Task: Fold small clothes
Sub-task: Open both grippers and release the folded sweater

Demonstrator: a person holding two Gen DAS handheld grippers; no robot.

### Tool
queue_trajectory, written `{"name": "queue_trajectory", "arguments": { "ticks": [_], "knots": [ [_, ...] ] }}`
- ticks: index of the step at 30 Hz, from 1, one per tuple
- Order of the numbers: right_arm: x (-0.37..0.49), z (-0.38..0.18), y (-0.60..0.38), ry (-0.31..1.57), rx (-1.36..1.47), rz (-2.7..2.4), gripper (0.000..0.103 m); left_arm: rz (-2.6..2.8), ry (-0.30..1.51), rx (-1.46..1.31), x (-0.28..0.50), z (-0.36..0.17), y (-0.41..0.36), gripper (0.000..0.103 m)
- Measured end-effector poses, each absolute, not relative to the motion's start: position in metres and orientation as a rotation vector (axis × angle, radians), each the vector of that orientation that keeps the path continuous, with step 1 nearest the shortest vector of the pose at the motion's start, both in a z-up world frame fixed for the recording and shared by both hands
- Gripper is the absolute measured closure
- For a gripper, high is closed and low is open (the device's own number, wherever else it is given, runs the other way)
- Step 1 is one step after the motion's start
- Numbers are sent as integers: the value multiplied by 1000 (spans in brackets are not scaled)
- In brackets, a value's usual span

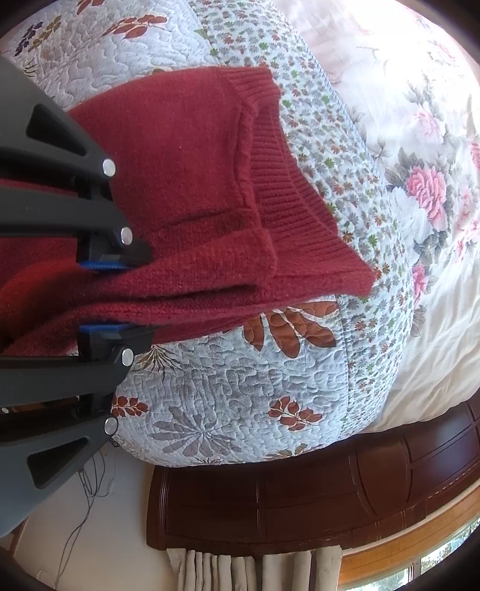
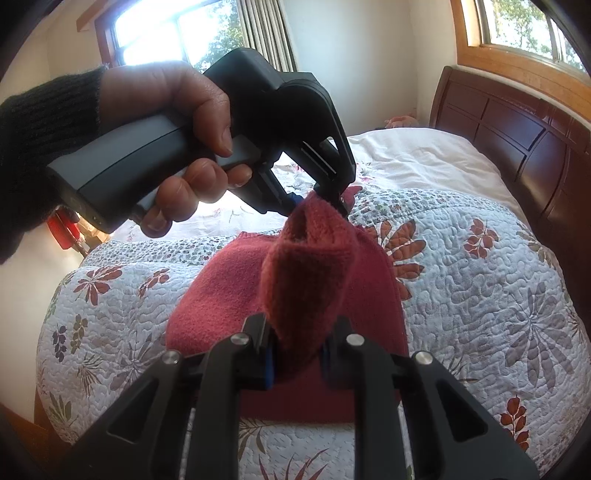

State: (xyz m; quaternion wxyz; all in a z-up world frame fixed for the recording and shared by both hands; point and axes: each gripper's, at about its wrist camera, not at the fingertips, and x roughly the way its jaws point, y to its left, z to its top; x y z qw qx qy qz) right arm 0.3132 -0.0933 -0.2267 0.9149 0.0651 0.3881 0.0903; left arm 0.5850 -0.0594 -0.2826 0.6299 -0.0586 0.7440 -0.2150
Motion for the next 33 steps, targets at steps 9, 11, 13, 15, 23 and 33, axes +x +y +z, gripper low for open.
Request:
{"name": "queue_trajectory", "arguments": {
  "ticks": [9,11,13,15,23,33],
  "knots": [
    [314,-242,-117,821,231,224,86,-460,1710,-125,584,-293,-73,79],
    [314,-244,-121,827,246,228,86,-456,1710,-127,584,-294,-75,78],
    [314,-247,-125,834,269,238,86,-453,1710,-135,584,-295,-77,76],
    [315,-251,-132,849,311,250,86,-452,1709,-138,583,-297,-79,72],
    [319,-292,-182,966,660,370,70,-480,1593,-219,585,-259,-71,36],
    [332,-294,-279,1035,849,561,56,-534,1320,-212,511,-185,36,25]
  ]
}}
